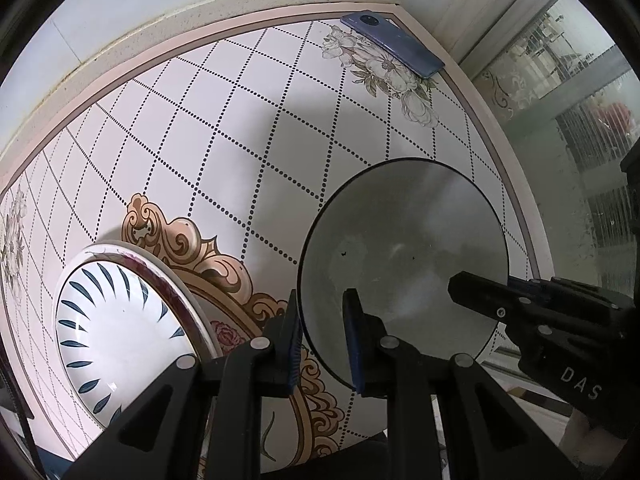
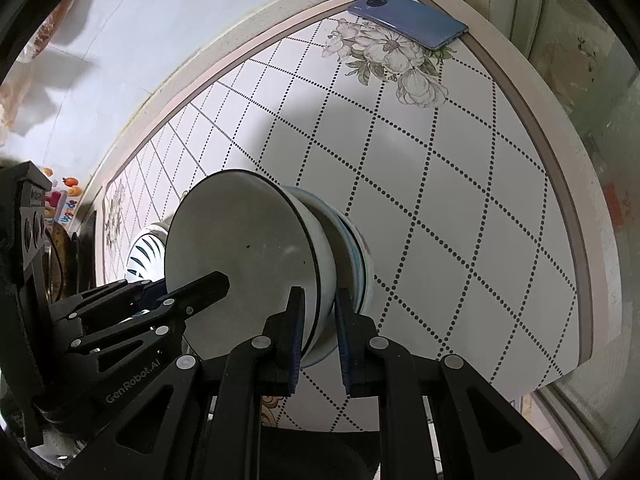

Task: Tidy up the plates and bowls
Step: 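Lower the bowls into the black-rimmed bowl and open both grippers, then reach both grippers to the three-bowl stack and grasp its rim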

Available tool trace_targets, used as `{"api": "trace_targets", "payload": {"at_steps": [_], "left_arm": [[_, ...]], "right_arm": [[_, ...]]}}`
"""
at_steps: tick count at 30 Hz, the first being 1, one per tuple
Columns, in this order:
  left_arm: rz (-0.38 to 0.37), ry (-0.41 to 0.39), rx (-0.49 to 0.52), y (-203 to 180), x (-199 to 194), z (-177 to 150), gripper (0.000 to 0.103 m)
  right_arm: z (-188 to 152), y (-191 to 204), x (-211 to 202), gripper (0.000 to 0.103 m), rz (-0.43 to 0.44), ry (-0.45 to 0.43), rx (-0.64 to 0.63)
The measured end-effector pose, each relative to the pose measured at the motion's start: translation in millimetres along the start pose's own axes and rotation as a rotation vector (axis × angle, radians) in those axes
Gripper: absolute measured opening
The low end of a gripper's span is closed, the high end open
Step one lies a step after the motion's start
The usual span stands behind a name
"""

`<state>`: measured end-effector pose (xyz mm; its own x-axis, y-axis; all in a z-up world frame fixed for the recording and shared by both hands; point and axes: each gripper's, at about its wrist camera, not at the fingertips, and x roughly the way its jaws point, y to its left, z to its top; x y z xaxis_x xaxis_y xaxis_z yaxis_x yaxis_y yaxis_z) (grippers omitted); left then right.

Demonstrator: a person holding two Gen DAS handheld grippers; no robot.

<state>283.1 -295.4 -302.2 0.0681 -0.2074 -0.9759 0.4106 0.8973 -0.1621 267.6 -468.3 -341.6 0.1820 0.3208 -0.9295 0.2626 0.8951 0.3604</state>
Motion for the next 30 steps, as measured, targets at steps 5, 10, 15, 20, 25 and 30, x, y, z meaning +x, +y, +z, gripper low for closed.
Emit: {"api": "trace_targets", "payload": {"at_steps": [5, 10, 15, 20, 25, 30], "left_arm": [[-0.009, 0.001, -0.015, 4, -14, -5, 0.018], [0.016, -0.069, 0.0, 5, -52, -12, 0.018], [0.01, -0.138, -0.002, 6, -95, -22, 0.029], [0.008, -0.189, 0.018, 4, -129, -31, 0.036], [-0.009, -0.23, 0.036, 3, -157, -43, 0.073], [-0.02, -0.255, 0.042, 4, -176, -52, 0.088]], "right_arm": [[1, -5, -3, 0.023, 0.019, 0.009, 0.052], [-5, 4, -30, 0.064, -0.031, -0.045, 0.029], [-19, 20, -68, 0.083, -0.087, -0.122, -0.009], [-37, 35, -110, 0.091, -0.146, -0.198, -0.033], [-58, 50, -147, 0.093, -0.175, -0.276, -0.04], [-73, 64, -175, 0.094, -0.195, -0.328, -0.049]]}}
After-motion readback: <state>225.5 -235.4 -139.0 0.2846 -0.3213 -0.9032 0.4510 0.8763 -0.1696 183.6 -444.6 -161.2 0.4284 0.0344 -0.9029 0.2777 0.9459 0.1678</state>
